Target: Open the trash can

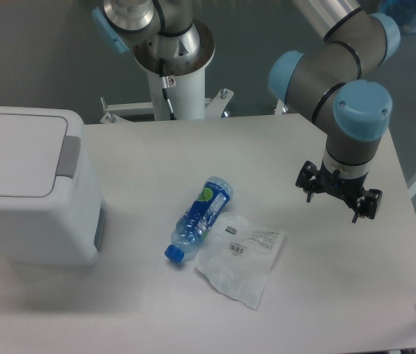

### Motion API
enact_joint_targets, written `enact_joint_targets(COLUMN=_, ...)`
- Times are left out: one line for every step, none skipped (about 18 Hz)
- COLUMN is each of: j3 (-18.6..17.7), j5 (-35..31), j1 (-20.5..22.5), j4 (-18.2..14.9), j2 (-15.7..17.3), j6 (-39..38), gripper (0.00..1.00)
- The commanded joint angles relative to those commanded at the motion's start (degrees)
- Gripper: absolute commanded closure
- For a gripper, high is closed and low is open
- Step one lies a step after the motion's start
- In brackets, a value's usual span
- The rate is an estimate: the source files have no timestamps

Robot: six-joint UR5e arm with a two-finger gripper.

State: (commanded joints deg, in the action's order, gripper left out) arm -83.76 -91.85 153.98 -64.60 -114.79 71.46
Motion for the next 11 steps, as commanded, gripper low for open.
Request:
enact_joint_targets(j3=0.0, j5=0.0, j1=0.0, j4=0.0, j2=0.0, j6=0.0, gripper=0.00)
enact_joint_targets(j3=-0.1, j5=0.2, j1=0.0, j4=0.0, j2=0.1, j6=0.0, gripper=0.00)
enact_joint_targets(j3=-0.1, j5=0.4, j1=0.0, j4=0.0, j2=0.1, j6=0.0, gripper=0.00)
enact_joint_targets(j3=-0.2, j5=1.2, j1=0.0, j4=0.1, j2=0.1, j6=0.1, gripper=0.00)
enact_joint_targets(j3=-0.3, j5=2.4, j1=0.1, j4=0.1, j2=0.1, j6=0.1, gripper=0.00)
enact_joint_targets(j3=-1.1, j5=3.2, j1=0.2, j4=0.3, j2=0.0, j6=0.1, gripper=0.00)
enact_joint_targets(j3=-2.3, j5=3.6, j1=0.5, j4=1.0, j2=0.2, j6=0.2, gripper=0.00)
enact_joint_targets(j3=-3.2, j5=3.6, j1=0.8, j4=2.1, j2=0.4, j6=0.0, gripper=0.00)
enact_joint_targets(j3=-3.6, j5=3.8, j1=0.8, j4=3.0, j2=0.6, j6=0.0, gripper=0.00)
enact_joint_targets(j3=-4.1, j5=3.8, j1=0.8, j4=3.2, j2=0.7, j6=-0.1, gripper=0.00)
enact_joint_targets(j3=-4.6, j5=3.3, j1=0.5, j4=3.3, j2=0.8, j6=-0.1, gripper=0.00)
